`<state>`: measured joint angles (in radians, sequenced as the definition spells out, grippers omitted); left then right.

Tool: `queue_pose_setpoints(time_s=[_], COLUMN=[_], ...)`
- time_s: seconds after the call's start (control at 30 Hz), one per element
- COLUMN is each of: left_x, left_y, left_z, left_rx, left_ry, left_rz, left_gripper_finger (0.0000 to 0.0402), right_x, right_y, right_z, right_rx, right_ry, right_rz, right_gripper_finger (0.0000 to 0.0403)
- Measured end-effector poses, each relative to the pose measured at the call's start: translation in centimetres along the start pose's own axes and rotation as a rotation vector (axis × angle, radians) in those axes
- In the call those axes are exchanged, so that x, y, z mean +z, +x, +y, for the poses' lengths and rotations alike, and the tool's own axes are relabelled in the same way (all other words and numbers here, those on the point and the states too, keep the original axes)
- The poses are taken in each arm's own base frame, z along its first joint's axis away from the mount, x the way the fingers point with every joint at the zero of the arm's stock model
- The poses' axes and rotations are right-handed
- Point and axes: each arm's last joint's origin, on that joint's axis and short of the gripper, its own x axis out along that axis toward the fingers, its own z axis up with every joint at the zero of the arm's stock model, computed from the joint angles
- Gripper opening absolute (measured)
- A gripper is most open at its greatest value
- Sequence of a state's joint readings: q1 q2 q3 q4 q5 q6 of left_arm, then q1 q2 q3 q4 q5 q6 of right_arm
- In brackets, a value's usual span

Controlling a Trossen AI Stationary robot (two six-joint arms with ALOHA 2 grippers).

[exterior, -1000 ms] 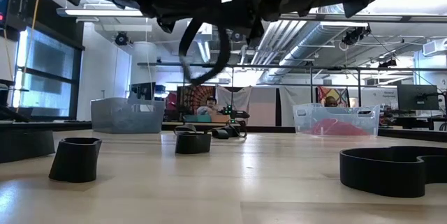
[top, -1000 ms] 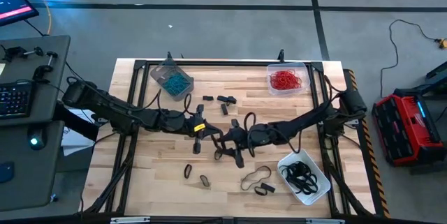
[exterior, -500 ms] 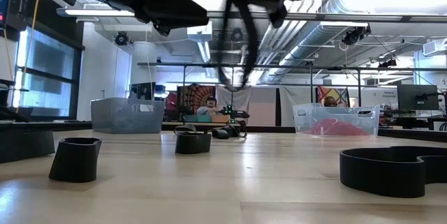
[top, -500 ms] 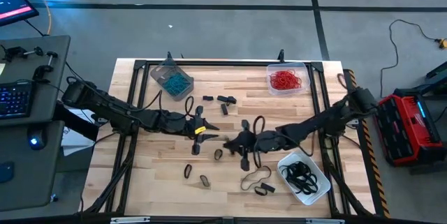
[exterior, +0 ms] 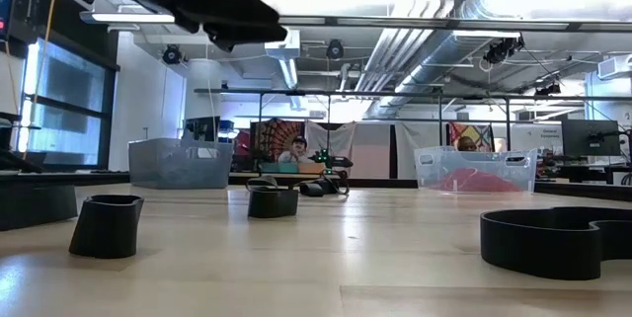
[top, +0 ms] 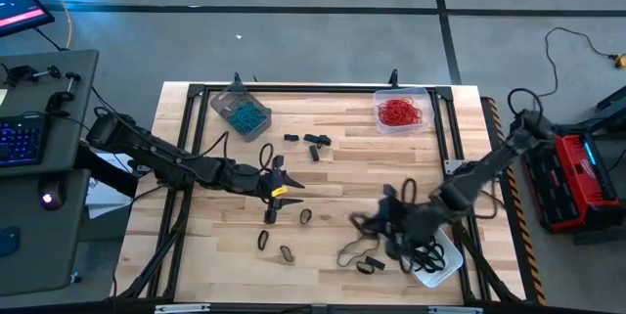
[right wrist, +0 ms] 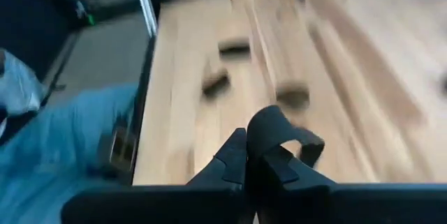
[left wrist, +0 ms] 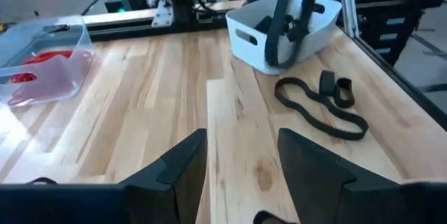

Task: Sort rubber bands into baskets
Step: Put the black rubber band into the white bin

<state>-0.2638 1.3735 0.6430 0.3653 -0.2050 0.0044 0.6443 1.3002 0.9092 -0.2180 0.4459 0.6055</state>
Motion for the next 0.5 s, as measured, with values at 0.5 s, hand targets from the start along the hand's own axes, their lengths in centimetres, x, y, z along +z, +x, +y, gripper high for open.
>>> queue_pose_setpoints(time_s=[0.5], left_x=[-0.3], left_y=[0.0], left_z=[0.0], left_rx=[0.000], left_ry=[0.006], left_rz=[0.032], left_gripper_finger=[0.0170], right_x=[-4.5], right_y=[-8.3], right_z=[3.3], right_rx=[-0.163], right_ry=[0.425], right_rz=[0.442], right_gripper_finger=[0.0000])
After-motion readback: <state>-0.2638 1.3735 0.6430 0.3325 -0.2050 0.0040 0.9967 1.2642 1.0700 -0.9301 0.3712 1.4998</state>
